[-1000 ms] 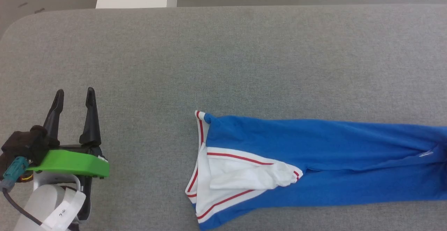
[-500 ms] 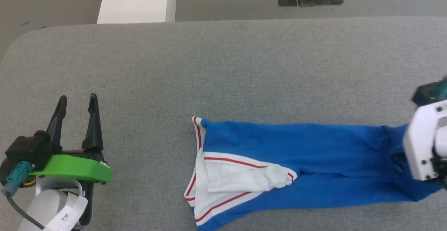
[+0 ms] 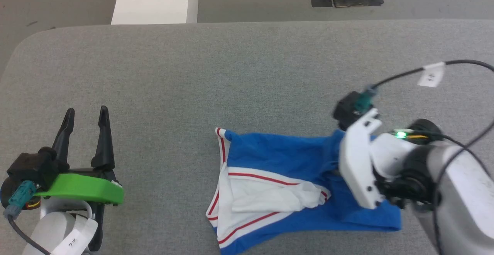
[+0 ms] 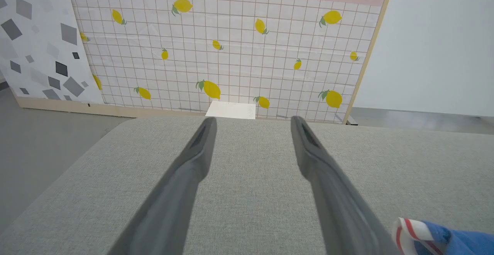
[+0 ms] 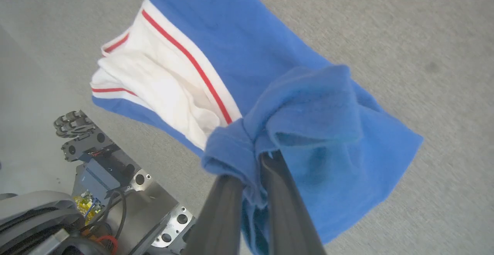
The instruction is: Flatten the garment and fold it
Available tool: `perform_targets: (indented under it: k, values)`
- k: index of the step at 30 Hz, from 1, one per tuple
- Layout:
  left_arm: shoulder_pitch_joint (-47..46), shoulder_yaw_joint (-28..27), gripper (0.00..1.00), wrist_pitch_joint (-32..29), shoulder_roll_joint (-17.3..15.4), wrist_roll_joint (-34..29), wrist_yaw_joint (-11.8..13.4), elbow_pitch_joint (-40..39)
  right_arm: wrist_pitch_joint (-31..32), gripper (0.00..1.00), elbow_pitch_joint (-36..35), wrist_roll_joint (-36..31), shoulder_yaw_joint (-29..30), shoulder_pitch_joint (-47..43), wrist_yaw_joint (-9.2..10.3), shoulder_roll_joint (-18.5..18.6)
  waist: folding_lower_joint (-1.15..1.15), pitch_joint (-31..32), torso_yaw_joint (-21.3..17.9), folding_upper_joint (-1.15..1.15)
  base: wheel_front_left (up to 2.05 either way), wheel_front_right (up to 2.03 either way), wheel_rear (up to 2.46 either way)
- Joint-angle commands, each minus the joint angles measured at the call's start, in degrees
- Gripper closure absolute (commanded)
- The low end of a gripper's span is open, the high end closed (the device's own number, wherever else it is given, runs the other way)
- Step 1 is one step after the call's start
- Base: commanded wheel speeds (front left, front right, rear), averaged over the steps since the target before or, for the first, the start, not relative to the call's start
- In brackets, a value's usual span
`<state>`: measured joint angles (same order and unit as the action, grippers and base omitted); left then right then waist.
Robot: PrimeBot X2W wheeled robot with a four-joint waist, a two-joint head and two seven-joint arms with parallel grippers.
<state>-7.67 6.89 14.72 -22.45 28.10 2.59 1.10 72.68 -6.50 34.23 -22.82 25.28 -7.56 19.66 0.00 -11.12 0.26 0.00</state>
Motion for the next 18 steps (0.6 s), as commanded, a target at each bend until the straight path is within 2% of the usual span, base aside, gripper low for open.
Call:
perform_targets:
  k: [1, 9, 18]
  values:
    - [0.2, 0.0, 0.0, 0.1, 0.0, 0.4, 0.2, -0.1, -1.5, 1.0, 1.2, 1.0, -1.8, 2.1, 0.08, -1.3, 0.0, -0.2, 0.3, 0.0, 0.0, 0.0, 0.0]
    - [-0.4, -0.1, 0.0, 0.2, 0.1, 0.5, 0.0, -0.2, -9.0, 1.0, 8.9, 3.2, -12.6, 10.3, 0.08, -6.8, 0.0, -1.7, 1.6, 0.0, 0.0, 0.0, 0.0]
    - [-1.6, -0.1, 0.0, 0.2, 0.9, 0.4, -0.5, -0.2, -18.6, 1.0, 20.5, 4.0, -20.5, 15.8, 0.08, -12.8, 0.0, -4.4, 3.1, 0.0, 0.0, 0.0, 0.0]
